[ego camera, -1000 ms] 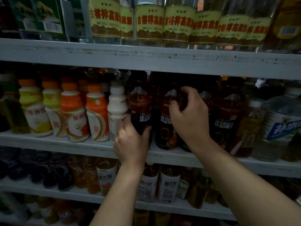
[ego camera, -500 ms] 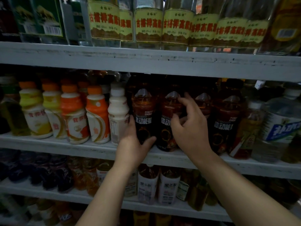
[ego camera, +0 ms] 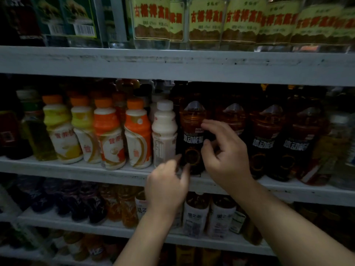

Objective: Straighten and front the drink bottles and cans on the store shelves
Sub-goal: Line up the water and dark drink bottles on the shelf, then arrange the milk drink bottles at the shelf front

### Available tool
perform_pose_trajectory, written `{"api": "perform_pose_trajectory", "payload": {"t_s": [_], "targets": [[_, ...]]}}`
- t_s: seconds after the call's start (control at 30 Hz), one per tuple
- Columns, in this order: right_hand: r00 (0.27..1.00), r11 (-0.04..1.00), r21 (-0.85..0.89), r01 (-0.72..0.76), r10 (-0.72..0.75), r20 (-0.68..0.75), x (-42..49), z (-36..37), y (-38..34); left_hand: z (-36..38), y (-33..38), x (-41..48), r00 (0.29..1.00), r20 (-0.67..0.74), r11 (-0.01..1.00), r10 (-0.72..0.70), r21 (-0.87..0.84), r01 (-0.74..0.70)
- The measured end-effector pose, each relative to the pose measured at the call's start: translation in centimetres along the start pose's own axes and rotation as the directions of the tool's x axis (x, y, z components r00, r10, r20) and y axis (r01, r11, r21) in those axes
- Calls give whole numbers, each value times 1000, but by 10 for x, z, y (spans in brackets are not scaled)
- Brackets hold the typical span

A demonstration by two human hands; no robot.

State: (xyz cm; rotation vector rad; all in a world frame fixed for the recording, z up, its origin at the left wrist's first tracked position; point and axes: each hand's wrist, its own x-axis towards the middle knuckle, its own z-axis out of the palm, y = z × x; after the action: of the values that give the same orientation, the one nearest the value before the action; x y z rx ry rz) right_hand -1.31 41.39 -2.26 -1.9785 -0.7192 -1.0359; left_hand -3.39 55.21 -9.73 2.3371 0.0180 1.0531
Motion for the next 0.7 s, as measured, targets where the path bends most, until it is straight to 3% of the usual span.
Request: {"api": "perform_pose_trajectory", "payload": {"t_s": [0.1,0.2,0.3,0.4,0.5,0.7], "targets": [[985,999,-6,33,-32,168,28,14,-16,-8,-19,1,978,-142,988,-154,-18,153],[931,998,-55,27,-5,365,57,34,-40,-3,-23,9,962,-144,972,-232,-7,233],[900,988,-145,-42,101,424,82,50,-62,3,-19,13,962,-132,966,-238,68,248],[786,952,-234,-200,298,542,102,53,-70,4,-15,14,945,-110,944,-307,92,318],[687,930,-279,-239,364,628,109,54,-72,3,-18,12,942,-101,940,-319,97,329],[738,926,-365,-94,311,599,114,53,-78,-9,-28,11,985,7,982,-171,82,170]]}}
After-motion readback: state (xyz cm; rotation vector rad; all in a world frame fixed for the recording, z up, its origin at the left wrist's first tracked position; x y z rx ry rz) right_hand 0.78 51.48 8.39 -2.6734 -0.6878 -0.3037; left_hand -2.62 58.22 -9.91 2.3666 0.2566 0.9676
